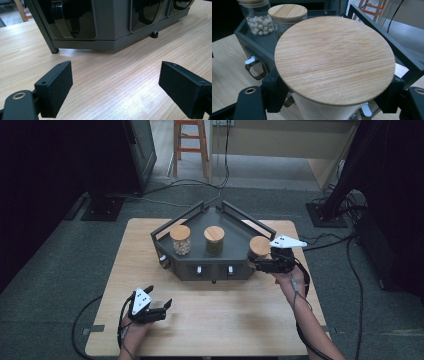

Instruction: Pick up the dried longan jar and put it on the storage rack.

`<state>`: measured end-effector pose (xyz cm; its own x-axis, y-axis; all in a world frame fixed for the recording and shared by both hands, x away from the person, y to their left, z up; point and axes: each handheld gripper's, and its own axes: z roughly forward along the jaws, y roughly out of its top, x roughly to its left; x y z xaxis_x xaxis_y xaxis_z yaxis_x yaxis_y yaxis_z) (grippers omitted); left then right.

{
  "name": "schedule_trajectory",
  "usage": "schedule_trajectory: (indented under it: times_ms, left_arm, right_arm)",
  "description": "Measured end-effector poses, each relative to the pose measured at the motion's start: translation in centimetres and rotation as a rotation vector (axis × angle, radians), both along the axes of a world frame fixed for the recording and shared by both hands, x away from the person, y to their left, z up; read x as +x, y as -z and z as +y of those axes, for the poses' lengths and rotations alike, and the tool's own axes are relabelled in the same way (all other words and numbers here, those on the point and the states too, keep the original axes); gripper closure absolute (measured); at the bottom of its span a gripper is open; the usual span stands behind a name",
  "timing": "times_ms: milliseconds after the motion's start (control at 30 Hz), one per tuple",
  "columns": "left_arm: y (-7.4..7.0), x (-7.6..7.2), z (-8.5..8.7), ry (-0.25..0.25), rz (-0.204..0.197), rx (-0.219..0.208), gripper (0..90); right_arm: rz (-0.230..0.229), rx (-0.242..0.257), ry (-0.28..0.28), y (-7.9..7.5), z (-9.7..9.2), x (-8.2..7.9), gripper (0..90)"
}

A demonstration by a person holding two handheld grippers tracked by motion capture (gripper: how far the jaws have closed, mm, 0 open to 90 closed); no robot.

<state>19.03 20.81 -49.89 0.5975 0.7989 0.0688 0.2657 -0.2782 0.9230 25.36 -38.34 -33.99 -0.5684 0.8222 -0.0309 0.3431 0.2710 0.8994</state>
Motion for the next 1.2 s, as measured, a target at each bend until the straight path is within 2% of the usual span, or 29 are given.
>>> schedule_trajectory:
  times_ms: [433, 1200]
  left_arm:
    - [-0.1, 0.0, 0.1, -0.004, 0.008, 0.003, 11.8]
    - [-0.1, 0.0, 0.2, -0.007, 0.008, 0.0, 11.8]
  right_arm:
    - [-0.005, 0.001, 0.009, -0.4, 0.1, 1.1, 25.3]
    - [-0.011, 0.0, 0.015, -0.2, 1.3, 3.2, 25.3]
